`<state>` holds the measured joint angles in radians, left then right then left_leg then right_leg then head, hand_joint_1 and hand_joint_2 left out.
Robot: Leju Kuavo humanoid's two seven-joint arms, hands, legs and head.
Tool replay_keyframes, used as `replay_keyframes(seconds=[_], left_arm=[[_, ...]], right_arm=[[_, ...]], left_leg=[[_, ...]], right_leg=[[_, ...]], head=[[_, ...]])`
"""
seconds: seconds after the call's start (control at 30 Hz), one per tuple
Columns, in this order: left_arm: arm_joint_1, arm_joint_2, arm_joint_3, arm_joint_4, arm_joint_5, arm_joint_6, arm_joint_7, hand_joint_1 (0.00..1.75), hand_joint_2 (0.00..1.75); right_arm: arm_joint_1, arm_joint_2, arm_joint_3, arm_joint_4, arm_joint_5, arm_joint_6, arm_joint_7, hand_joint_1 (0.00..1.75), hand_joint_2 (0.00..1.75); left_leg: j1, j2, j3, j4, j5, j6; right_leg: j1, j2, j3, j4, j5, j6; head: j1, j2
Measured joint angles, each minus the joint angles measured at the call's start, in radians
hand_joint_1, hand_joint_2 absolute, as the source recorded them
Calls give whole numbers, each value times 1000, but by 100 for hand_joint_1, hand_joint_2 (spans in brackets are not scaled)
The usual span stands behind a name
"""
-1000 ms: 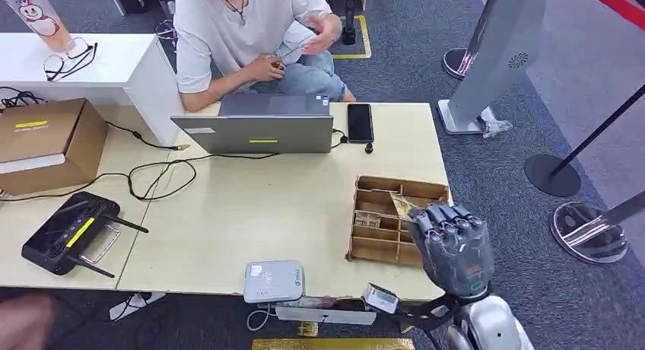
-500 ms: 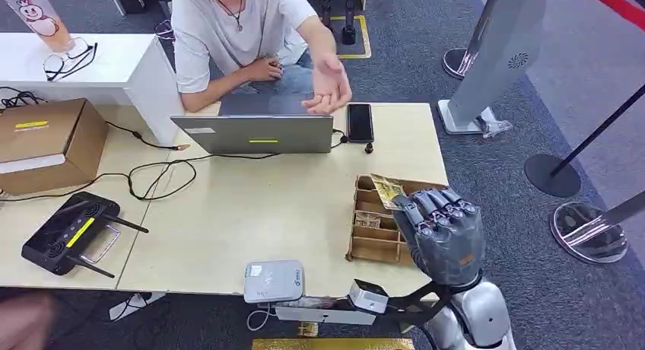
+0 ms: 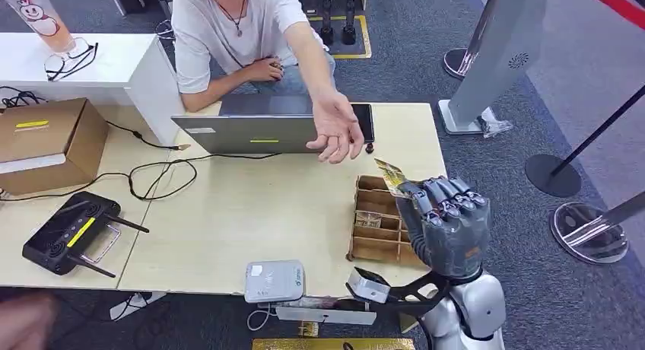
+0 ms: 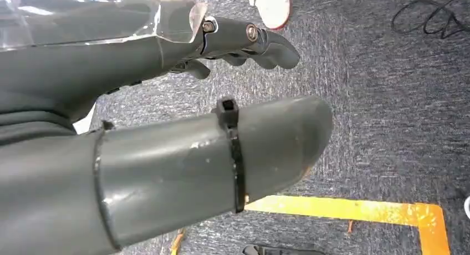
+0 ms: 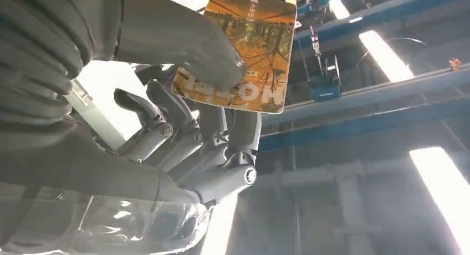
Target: Pass the card to the sensor for recognition and then transmit it.
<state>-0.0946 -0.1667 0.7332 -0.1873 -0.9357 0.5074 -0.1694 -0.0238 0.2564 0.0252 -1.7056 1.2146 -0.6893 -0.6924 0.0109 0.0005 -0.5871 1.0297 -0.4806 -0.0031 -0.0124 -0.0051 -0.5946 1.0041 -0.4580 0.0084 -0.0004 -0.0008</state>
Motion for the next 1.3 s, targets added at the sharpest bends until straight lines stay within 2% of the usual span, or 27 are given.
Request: replay_keyframes(seconds=[0.1,0.2,0.3,0.43,0.63,1.0,1.03,1.07,1.3], left_arm=[[-1,0,-1,0,-4,-4,6,0,0],[-4,-3,-2,0,-10,-6,14,0,0],[-6,-5,-17,0,32,-3,19,0,0],[-12,-4,-62,0,82,-3,32,0,0],[-13,-4,-103,0,77,-10,35,0,0],[-14,-3,-125,0,71,-16,44,0,0],[-14,-3,-126,0,71,-18,44,0,0],[-14,-3,-127,0,70,-18,44,0,0],[-15,-2,-129,0,69,-21,44,0,0]], right_arm=[[-17,0,0,28,-7,0,14,175,175],[-23,1,1,63,45,1,44,175,175],[-29,1,11,86,44,0,104,175,175],[-55,2,20,161,77,0,70,175,175],[-91,2,76,254,79,0,164,175,175],[-144,5,167,348,62,0,185,175,175],[-147,5,172,353,59,0,192,10,175],[-151,5,177,358,56,0,196,0,175],[-166,6,208,383,51,0,234,0,175]], left_leg=[[0,0,0,0,0,0],[0,0,0,0,0,0],[0,-1,0,0,0,0],[0,-1,0,0,1,0],[0,-1,0,0,1,0],[0,-1,0,0,1,0],[0,-1,0,0,1,0],[0,-1,0,0,1,0],[0,-1,0,0,1,0]], right_leg=[[0,0,0,0,0,0],[0,0,0,0,0,0],[0,-1,0,0,0,0],[0,-2,1,0,0,0],[0,-2,0,0,0,0],[0,-2,0,0,0,0],[0,-2,0,0,0,0],[0,-2,0,0,0,0],[0,-2,0,0,0,0]], head=[[0,0],[0,0],[0,0],[0,0],[0,0],[0,0],[0,0],[0,0],[0,0]])
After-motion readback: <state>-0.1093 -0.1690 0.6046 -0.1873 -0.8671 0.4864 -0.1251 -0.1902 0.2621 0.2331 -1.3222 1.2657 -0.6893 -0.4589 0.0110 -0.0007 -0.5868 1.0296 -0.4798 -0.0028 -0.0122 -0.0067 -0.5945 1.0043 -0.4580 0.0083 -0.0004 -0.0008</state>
